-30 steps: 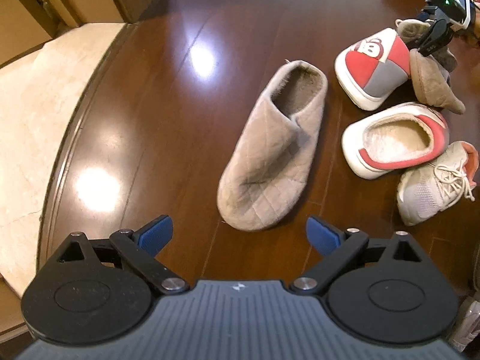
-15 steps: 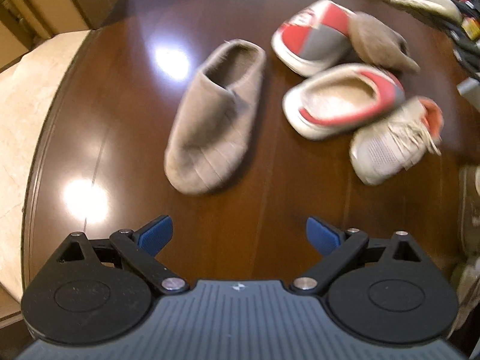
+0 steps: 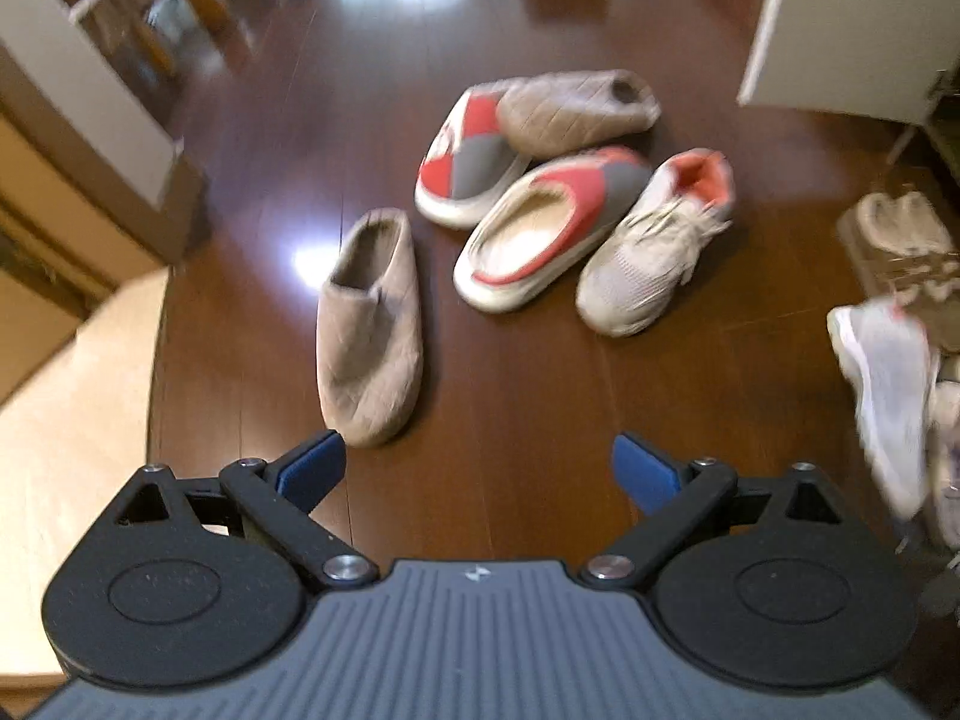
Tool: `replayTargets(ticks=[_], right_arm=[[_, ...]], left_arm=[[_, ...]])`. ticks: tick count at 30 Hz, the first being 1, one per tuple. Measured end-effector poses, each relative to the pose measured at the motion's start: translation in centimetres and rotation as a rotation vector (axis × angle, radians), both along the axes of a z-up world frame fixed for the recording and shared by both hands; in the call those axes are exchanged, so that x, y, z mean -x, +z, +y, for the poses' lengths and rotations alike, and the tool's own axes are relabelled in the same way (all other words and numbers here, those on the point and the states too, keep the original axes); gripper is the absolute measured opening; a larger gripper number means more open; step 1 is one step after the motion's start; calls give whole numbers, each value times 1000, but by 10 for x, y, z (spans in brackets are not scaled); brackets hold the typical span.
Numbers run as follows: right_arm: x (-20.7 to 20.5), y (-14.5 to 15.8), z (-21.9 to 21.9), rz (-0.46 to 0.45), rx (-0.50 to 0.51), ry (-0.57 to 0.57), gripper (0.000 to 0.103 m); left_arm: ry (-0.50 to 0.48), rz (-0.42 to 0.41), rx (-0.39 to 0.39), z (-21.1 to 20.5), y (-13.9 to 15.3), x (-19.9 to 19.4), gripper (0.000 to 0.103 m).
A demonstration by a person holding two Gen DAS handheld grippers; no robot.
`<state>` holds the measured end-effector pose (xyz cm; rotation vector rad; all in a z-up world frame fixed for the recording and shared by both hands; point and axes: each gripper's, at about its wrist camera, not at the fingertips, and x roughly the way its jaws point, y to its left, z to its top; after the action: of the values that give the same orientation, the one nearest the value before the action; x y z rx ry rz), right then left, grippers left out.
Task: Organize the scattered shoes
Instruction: 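Carry the white sneaker and set it beside the loafers with the right gripper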
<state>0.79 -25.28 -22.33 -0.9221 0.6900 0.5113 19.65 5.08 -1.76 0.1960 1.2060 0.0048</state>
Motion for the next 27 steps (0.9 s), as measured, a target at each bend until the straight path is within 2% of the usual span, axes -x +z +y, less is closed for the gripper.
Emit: replayTargets(ticks=[1, 2, 4, 5, 6, 8, 10, 11, 12, 13, 15, 16, 17, 18, 19, 22, 23, 24, 25, 26, 27], right_arm=[[11, 5, -9, 63, -70, -130, 70], [16, 11, -18, 115, -158, -254, 86], [12, 28, -37, 196, -392, -506, 94], [9, 31, -43, 219, -481, -593, 97], [4, 29, -49, 230, -531, -668, 97], [-11, 25, -65, 252, -674, -898, 96], [-21, 22, -95, 210, -838, -1144, 93], [-21, 19, -113, 184, -925, -1220, 93], [-20, 14, -126, 170, -972, -1262, 93], [-22, 8, -134, 167, -993, -1286, 88], [-30, -8, -140, 197, -978, -1286, 71], [-34, -17, -136, 212, -950, -1243, 46], [-35, -25, -125, 210, -911, -1181, 40], [-37, -28, -116, 201, -872, -1133, 40], [-41, -26, -98, 175, -789, -1054, 40], [-43, -24, -23, 173, -526, -717, 41], [-42, -25, -8, 176, -476, -650, 36], [-39, -29, 6, 179, -420, -599, 36], [-36, -33, 22, 182, -360, -565, 40], [-35, -31, 28, 174, -365, -594, 54], [-33, -24, 25, 159, -413, -641, 64]], left_arm=[[-16, 4, 6, -8, 9, 3, 98], [-32, 8, 12, -16, 17, 7, 99], [-80, 30, 38, -38, 25, 11, 99], [-107, 42, 49, -51, 26, 13, 99], [-131, 54, 49, -64, 24, 18, 99], [-184, 83, 35, -87, 18, 26, 99], [-246, 112, 13, -108, 12, 33, 99], [-262, 111, 11, -112, 11, 36, 99], [-282, 105, 7, -118, 9, 39, 99], [-295, 99, -3, -122, 8, 41, 99], [-300, 90, -31, -125, 5, 41, 99], [-295, 87, -40, -125, 4, 41, 99], [-286, 89, -36, -124, 5, 40, 99], [-277, 92, -24, -123, 5, 40, 99], [-268, 95, -12, -121, 5, 39, 99], [-236, 110, 2, -114, 3, 36, 99], [-225, 116, -3, -111, 1, 34, 99], [-214, 121, -4, -108, -1, 32, 99], [-206, 125, -1, -106, -1, 31, 99], [-201, 126, 5, -104, 0, 31, 99], [-194, 125, 14, -101, 0, 31, 99]])
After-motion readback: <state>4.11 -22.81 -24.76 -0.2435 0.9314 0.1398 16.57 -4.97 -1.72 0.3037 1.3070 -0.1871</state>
